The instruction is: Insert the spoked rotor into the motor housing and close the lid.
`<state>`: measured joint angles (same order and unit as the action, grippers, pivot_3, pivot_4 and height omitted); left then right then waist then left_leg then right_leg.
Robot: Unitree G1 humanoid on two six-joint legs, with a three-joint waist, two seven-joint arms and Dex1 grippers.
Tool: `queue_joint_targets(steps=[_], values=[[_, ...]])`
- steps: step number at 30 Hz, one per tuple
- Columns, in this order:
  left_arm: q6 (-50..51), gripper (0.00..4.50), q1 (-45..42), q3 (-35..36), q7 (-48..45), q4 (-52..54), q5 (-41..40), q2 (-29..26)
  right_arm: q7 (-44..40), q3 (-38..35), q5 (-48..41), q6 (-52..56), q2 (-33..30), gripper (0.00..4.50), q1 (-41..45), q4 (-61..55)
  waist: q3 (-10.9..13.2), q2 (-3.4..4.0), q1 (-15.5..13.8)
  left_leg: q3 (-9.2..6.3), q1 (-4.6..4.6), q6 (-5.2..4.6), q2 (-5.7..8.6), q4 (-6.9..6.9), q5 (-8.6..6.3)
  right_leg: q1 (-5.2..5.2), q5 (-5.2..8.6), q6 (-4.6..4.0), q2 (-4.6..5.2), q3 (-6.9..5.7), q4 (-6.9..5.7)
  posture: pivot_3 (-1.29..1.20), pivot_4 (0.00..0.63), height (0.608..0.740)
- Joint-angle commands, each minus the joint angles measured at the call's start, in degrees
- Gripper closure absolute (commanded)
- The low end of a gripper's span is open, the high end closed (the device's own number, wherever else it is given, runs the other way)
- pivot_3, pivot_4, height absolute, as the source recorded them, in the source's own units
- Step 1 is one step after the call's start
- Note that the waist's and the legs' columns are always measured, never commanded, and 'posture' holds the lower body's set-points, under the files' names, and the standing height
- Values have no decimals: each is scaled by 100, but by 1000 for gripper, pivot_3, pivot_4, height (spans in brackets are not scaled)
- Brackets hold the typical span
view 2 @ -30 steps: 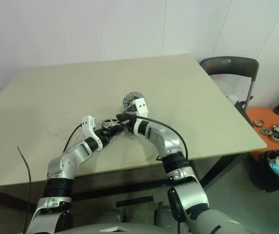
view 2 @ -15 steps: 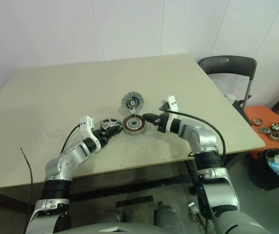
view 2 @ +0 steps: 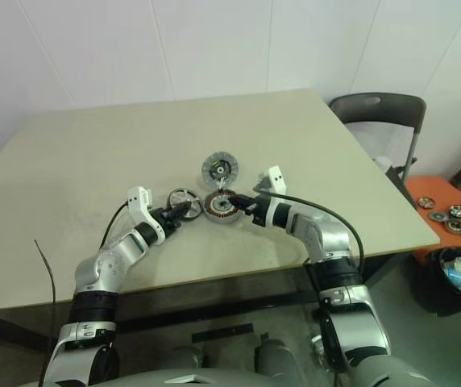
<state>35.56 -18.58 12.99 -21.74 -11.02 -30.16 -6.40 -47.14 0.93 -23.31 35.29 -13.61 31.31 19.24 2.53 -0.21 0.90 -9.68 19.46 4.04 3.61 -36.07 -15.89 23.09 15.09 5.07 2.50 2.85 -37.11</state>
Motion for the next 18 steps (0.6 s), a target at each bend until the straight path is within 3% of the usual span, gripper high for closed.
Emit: queue_joint_targets(steps=[1, 10, 18], values=[[-33, 3092, -74, 146, 87, 124, -98, -37, 23, -39, -37, -52, 11, 4500, 109, -174, 0, 0, 0, 0, 0, 0, -1, 0, 0, 0, 0, 0, -1, 0, 0, 0, 0, 740], [226, 3139, 30, 430, -138, 573, -829, -30, 7, 32, -20, -70, 22, 4500, 154, -125, 1, -1, -5, -1, 2, 0, -1, 2, 0, 2, 0, 0, -1, 0, 1, 0, 0, 740], [984, 3139, 505, 618, -580, 1530, -1836, -415, 53, -108, -9, -231, -26, 4500, 357, 131, 3, 0, 13, -1, 2, 0, -3, 3, 0, 3, 0, 0, -1, 0, 1, 0, 0, 740]])
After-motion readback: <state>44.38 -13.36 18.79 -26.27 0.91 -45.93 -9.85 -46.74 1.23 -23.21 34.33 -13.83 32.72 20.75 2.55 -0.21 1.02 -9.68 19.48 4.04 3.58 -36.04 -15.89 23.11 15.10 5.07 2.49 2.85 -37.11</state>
